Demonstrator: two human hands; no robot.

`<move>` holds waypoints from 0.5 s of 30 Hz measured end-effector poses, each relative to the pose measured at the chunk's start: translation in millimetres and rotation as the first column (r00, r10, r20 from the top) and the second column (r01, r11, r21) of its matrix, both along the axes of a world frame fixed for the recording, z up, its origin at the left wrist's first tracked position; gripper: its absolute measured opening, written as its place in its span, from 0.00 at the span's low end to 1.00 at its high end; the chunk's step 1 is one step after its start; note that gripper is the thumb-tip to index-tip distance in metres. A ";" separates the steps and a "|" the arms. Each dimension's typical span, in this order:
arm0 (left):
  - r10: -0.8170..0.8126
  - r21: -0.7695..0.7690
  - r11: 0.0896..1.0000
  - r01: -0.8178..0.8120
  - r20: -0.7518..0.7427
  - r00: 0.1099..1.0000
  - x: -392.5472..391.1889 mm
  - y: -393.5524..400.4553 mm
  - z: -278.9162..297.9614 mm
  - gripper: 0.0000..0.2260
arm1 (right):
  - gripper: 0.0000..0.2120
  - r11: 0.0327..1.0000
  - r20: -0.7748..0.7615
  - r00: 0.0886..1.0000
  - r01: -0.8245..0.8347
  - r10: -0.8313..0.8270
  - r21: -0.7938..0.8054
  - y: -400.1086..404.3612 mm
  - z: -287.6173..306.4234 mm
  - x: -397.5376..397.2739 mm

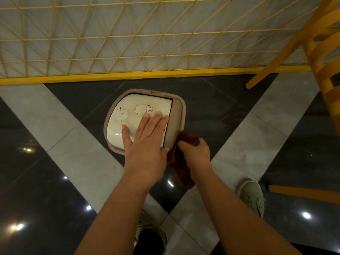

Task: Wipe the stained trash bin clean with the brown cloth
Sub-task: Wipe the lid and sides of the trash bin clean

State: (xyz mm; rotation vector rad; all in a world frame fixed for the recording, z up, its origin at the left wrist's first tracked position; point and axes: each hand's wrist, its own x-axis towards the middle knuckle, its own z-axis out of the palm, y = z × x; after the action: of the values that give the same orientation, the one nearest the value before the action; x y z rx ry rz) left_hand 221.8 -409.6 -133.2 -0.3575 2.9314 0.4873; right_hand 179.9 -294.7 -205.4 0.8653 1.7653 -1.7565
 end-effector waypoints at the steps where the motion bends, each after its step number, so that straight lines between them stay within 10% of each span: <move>1: 0.001 0.008 1.000 -0.001 -0.002 1.000 -0.1 0.3 0.2 0.35 | 0.11 1.000 -0.024 1.000 0.016 -0.016 0.001 0.6 2.0 -12.1; 15: 0.007 0.001 1.000 -0.007 0.014 1.000 -2.2 1.0 2.6 0.34 | 0.10 0.994 0.041 0.994 0.099 -0.097 -0.055 -6.9 -8.3 44.6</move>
State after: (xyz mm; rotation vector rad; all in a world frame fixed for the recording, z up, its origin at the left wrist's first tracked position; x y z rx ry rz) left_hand 219.6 -408.6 -130.6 -0.3700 2.9177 0.4856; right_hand 224.5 -301.6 -213.7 0.9694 1.6660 -1.8306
